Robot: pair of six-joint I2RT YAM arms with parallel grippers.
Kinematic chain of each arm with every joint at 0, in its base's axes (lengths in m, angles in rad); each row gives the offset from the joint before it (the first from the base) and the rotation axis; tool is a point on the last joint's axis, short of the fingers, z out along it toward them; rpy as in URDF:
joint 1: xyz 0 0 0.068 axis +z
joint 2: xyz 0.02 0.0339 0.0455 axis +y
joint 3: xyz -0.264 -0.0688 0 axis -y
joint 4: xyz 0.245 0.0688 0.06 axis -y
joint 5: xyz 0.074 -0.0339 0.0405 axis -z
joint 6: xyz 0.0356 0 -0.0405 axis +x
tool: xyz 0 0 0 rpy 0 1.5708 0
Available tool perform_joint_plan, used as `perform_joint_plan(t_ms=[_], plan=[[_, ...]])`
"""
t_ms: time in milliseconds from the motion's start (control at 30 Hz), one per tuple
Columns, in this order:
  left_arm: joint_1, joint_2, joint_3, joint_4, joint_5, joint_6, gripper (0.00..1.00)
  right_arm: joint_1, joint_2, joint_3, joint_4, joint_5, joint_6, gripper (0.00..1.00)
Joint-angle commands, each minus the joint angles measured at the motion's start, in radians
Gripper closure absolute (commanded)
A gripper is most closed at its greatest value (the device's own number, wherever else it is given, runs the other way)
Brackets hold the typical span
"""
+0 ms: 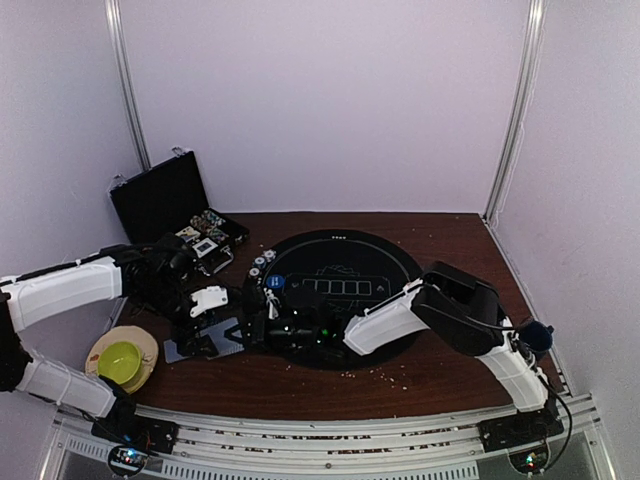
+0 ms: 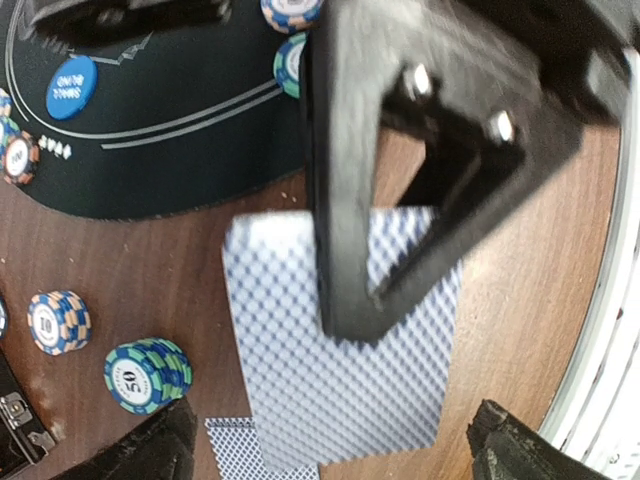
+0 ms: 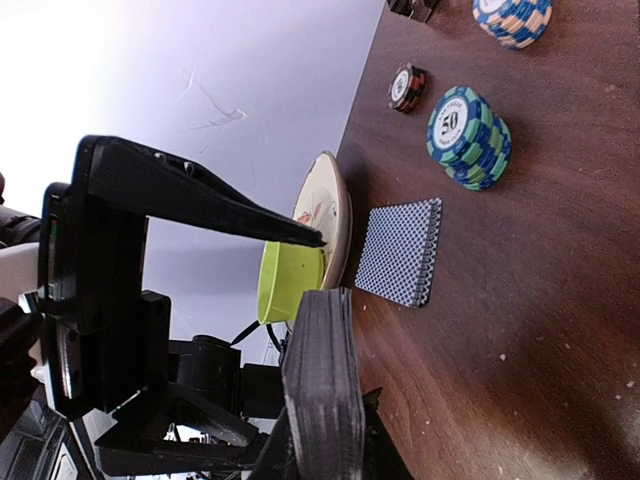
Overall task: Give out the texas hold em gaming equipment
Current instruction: Pass from the left arm to the right
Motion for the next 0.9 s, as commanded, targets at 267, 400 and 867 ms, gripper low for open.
perform_joint_plan(t_ms=[267, 400, 867], plan=[[0.019, -0.037, 0.125, 0.085, 0.141, -0.064, 0.02, -0.073, -0.342, -0.224, -0.141, 0.079, -0.274, 1.00], [0.044, 0.018, 0.211, 0.123, 0.248, -0.095, 0.02, -0.089, -0.455, -0.319, -0.188, 0.116, -0.352, 1.00], [0.189, 0.265, 0.333, 0.281, 0.801, -0.145, 0.02, -0.179, -0.679, -0.511, -0.235, 0.163, -0.468, 1.00]])
